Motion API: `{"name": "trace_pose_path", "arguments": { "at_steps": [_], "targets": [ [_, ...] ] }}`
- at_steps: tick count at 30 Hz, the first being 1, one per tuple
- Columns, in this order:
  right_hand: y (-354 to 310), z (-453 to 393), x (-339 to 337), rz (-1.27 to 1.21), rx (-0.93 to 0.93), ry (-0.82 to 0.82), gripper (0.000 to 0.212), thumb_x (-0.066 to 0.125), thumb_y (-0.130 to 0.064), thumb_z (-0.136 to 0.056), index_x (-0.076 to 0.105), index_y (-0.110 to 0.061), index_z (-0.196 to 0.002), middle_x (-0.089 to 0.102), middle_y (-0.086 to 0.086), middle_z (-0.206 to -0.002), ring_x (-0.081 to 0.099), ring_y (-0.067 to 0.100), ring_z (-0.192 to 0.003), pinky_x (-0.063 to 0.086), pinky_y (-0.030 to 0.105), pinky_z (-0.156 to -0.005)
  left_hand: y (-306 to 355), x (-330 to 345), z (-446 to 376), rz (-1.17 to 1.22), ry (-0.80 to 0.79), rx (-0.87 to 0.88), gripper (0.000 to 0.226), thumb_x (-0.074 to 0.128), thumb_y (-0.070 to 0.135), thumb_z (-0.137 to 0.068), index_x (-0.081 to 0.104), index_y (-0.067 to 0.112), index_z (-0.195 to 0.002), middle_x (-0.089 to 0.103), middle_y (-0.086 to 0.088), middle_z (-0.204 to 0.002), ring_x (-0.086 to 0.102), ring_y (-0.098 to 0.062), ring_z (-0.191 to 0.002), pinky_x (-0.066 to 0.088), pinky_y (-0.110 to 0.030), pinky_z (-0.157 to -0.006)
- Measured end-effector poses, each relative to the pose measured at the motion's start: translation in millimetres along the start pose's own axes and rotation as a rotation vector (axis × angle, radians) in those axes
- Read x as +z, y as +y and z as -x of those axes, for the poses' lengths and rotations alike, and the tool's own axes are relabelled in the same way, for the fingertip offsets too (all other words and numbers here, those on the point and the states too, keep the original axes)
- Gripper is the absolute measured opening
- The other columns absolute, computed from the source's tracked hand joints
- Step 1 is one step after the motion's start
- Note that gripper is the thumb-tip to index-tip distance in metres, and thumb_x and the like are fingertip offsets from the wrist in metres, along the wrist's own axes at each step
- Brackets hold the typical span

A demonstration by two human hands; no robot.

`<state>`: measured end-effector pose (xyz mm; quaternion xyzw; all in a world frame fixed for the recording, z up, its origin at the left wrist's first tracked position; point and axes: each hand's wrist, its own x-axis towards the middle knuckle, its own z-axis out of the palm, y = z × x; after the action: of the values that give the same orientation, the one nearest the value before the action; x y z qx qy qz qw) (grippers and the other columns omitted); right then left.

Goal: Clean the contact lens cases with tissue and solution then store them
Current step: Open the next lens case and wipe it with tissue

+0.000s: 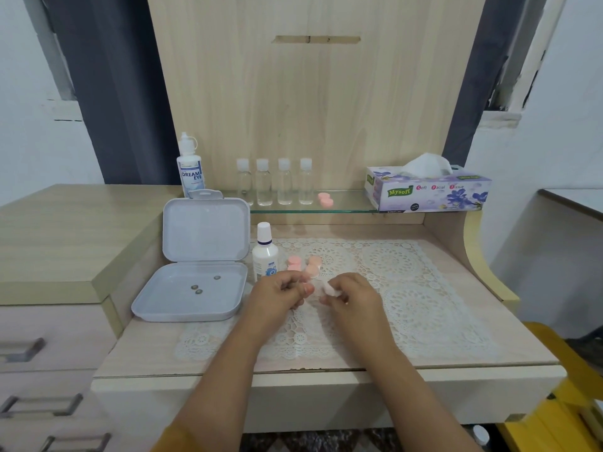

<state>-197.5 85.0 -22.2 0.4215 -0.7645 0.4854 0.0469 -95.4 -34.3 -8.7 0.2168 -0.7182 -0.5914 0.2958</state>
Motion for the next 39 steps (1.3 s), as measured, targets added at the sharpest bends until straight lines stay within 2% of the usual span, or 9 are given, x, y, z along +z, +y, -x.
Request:
{"name": "trace_pose_path", "arguments": {
  "at_steps": [3,6,11,15,23,26,29,36,39],
  "targets": [
    [-5.1,1.8,-12.8,-0.298,0.177,0.174,0.020,0.064,-0.010,-0.090,0.066,-0.027,-0.099,0.063,-0.014,-0.098,0.057,-0.004,-0.087,0.042,0.010,-0.077,0.9,-0.6,0.1,0.010,0.005,-0.006,0.009,0.070,0.012,-0.085,0.070,0.020,-0.090,0.064,-0.002,-0.072,0.056,-0.009,-0.063,0.050,-0.025,-0.068],
    [-9.6,3.5,-17.6,-0.466,0.240,0.270,0.015,0.066,-0.016,-0.090,0.067,-0.030,-0.093,0.068,-0.010,-0.091,0.063,0.002,-0.083,0.047,0.016,-0.073,1.5,-0.1,1.0,0.007,-0.010,-0.008,0.009,0.071,0.012,-0.084,0.071,0.017,-0.091,0.062,0.001,-0.068,0.056,-0.009,-0.062,0.050,-0.025,-0.068],
    [-15.3,3.5,-10.3,-0.296,0.098,0.153,0.017,0.069,-0.023,-0.087,0.056,-0.033,-0.083,0.059,-0.008,-0.087,0.056,0.004,-0.077,0.046,0.016,-0.066,1.4,0.2,1.3,0.011,-0.047,-0.023,0.014,0.072,0.012,-0.083,0.072,0.012,-0.096,0.064,0.000,-0.069,0.056,-0.009,-0.062,0.049,-0.023,-0.066],
    [-8.6,2.5,-6.2,-0.329,0.124,0.133,0.016,0.065,-0.019,-0.090,0.053,-0.028,-0.085,0.062,-0.002,-0.088,0.062,0.018,-0.083,0.054,0.037,-0.072,0.7,-0.7,1.3,0.024,-0.085,-0.012,0.007,0.072,0.011,-0.082,0.073,0.011,-0.089,0.062,-0.002,-0.067,0.055,-0.012,-0.062,0.048,-0.025,-0.065],
    [-7.0,3.7,-3.2,-0.013,-0.055,0.032,0.016,0.059,-0.016,-0.089,0.066,-0.022,-0.103,0.052,-0.015,-0.103,0.052,-0.001,-0.091,0.039,0.008,-0.073,1.0,-0.8,0.2,0.041,-0.016,-0.015,0.008,0.069,0.012,-0.085,0.071,0.015,-0.092,0.066,0.002,-0.068,0.056,-0.010,-0.062,0.048,-0.022,-0.063],
    [-4.1,4.7,1.5,0.168,-0.118,-0.026,0.027,0.061,-0.022,-0.090,0.065,-0.016,-0.117,0.052,-0.008,-0.112,0.054,0.007,-0.090,0.046,0.018,-0.075,0.8,-1.3,-0.5,0.047,0.014,-0.006,0.006,0.067,0.011,-0.087,0.071,0.013,-0.090,0.065,-0.001,-0.070,0.054,-0.010,-0.061,0.047,-0.020,-0.060],
    [-5.6,3.9,3.8,0.257,-0.128,-0.024,0.021,0.063,-0.021,-0.091,0.068,-0.011,-0.110,0.054,-0.001,-0.107,0.055,0.015,-0.087,0.050,0.031,-0.071,-0.1,-1.4,0.7,0.025,0.011,-0.009,0.007,0.066,0.011,-0.087,0.070,0.017,-0.087,0.065,-0.003,-0.070,0.055,-0.010,-0.061,0.048,-0.023,-0.063],
    [-5.8,4.3,5.1,0.325,-0.181,-0.091,0.016,0.057,-0.017,-0.093,0.068,-0.008,-0.101,0.052,-0.001,-0.114,0.055,0.019,-0.088,0.050,0.036,-0.066,0.3,-2.6,1.8,0.027,-0.008,-0.023,0.006,0.067,0.008,-0.087,0.070,0.013,-0.089,0.064,-0.001,-0.066,0.055,-0.010,-0.060,0.049,-0.023,-0.064],
    [-4.4,4.6,7.9,0.345,-0.190,-0.075,0.010,0.060,-0.013,-0.090,0.066,-0.006,-0.087,0.053,0.001,-0.100,0.051,0.019,-0.075,0.049,0.038,-0.058,2.5,-1.4,2.5,0.028,-0.032,-0.042,0.005,0.066,0.006,-0.087,0.069,0.010,-0.089,0.063,-0.001,-0.065,0.054,-0.011,-0.060,0.049,-0.022,-0.063]
  ]
}}
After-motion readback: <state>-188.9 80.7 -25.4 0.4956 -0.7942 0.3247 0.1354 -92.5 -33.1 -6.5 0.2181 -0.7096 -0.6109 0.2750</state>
